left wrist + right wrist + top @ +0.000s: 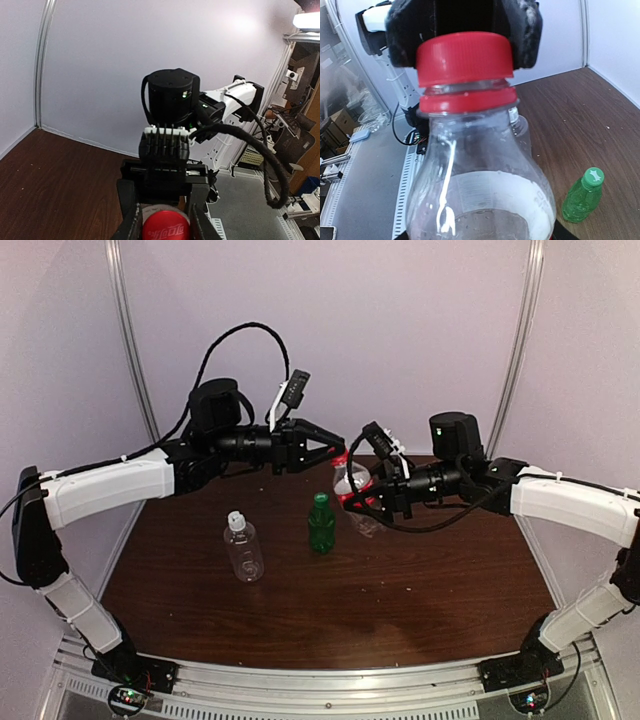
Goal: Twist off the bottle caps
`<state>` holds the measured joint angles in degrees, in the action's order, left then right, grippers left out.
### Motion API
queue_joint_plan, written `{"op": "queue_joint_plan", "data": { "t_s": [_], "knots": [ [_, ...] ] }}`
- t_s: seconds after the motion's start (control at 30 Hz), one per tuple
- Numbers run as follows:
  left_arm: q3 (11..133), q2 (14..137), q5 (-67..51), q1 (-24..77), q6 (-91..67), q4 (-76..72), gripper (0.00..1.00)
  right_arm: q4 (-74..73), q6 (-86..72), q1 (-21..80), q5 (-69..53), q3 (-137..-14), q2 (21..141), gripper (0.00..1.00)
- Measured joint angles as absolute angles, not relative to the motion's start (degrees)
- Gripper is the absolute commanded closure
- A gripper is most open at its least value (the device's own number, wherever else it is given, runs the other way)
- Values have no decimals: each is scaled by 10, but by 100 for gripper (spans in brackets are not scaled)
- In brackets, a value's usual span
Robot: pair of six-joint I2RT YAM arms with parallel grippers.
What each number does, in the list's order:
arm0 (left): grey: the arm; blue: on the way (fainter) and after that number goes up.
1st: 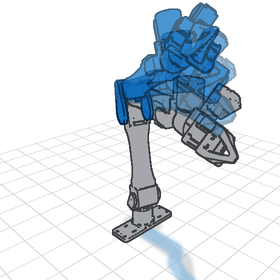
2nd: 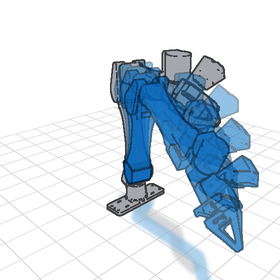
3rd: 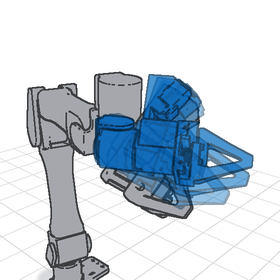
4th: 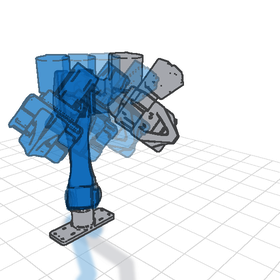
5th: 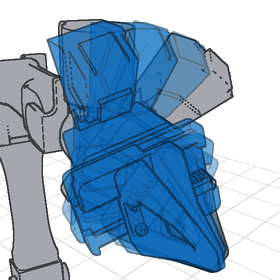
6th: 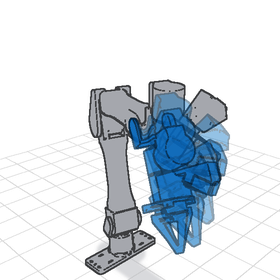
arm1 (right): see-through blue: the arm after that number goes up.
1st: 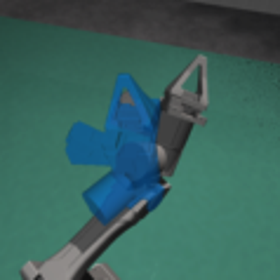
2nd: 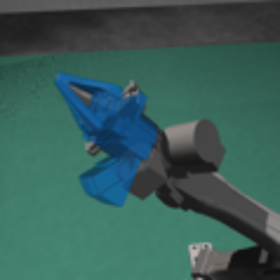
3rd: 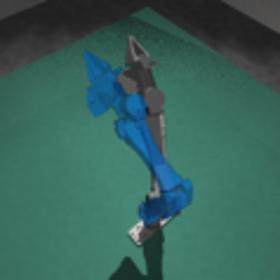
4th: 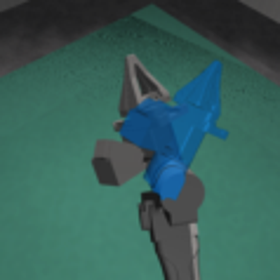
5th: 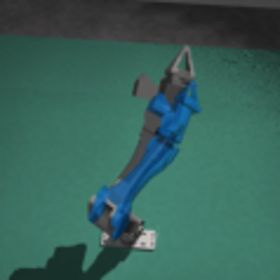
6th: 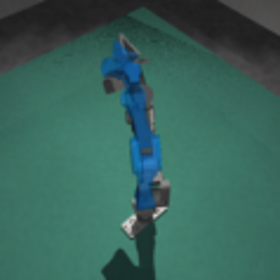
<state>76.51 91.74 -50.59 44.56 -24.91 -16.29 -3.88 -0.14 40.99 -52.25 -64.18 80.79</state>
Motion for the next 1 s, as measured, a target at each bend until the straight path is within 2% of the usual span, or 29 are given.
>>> {"op": "queue_joint_plan", "data": {
  "t_s": [0.3, 0.43, 0.7, 1.0],
  "knots": [
    [794, 913, -285, 478, -298, -66, 90, -15, -6, 415, -354, -621, 796, 56],
    [814, 913, -180, 507, -319, -24, 86, 3, -7, 426, -294, -604, 785, 55],
    [820, 913, -141, 516, -320, -12, 66, 14, -6, 433, -263, -597, 783, 55],
    [811, 909, -181, 503, -286, -24, 32, 14, -12, 424, -264, -596, 774, 50]
  ]
}}
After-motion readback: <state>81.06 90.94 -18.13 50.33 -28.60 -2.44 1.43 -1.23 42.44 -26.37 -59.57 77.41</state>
